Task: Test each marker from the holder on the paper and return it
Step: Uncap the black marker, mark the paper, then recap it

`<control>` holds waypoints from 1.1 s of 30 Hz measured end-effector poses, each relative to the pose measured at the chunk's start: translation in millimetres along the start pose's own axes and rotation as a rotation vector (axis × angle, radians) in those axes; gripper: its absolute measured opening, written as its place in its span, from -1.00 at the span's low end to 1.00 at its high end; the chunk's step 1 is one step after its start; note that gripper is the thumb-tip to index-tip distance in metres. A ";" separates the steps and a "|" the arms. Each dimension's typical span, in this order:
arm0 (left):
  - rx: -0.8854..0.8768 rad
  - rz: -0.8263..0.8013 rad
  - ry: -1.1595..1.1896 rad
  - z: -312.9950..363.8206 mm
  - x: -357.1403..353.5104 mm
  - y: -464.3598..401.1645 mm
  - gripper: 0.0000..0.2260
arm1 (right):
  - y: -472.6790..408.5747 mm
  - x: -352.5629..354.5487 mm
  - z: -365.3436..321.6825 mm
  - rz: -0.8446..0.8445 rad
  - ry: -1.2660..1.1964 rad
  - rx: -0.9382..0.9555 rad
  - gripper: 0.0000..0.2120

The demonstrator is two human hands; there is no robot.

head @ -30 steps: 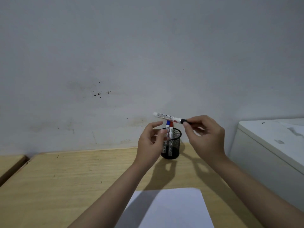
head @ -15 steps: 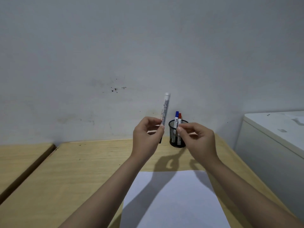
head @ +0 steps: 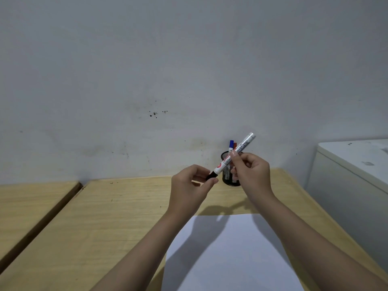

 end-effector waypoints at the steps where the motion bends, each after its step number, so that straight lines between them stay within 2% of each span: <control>1: -0.019 0.001 -0.012 1.7 -0.5 1.1 -0.89 | 2.3 -1.2 0.3 -0.019 0.010 -0.013 -0.72; 5: -0.082 -0.012 -0.039 6.3 -4.2 6.6 -0.91 | 10.0 -5.8 4.2 -0.132 0.054 -0.026 -0.73; 8: -0.121 -0.025 -0.088 5.7 -7.1 10.6 -0.93 | 11.3 -6.4 7.8 -0.149 0.066 -0.015 -0.75; 13: 0.070 -0.108 -0.010 -0.8 -8.6 2.1 -0.88 | 12.1 -10.5 13.7 -0.125 0.020 -0.013 -0.80; 17: 0.155 -0.142 0.109 -4.8 -7.8 -2.0 -0.85 | 12.1 -9.9 15.8 -0.126 0.004 0.007 -0.82; 25: 0.180 -0.116 0.146 -12.8 -3.0 -3.1 -0.94 | 18.8 -18.8 26.7 -0.076 -0.018 0.028 -0.85; 33: 0.180 -0.099 0.119 -21.4 -4.4 -1.9 -0.91 | 18.0 -29.9 36.5 -0.020 -0.029 0.041 -0.83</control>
Point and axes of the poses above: each hand's wrist, its own y-axis away from the middle knuckle, its own x-axis out of the back of the hand, z = x × y, the point moved 3 cm from there along -y, towards the middle knuckle, and after that the axes turned 1 degree about -x, right-handed, at the moved point
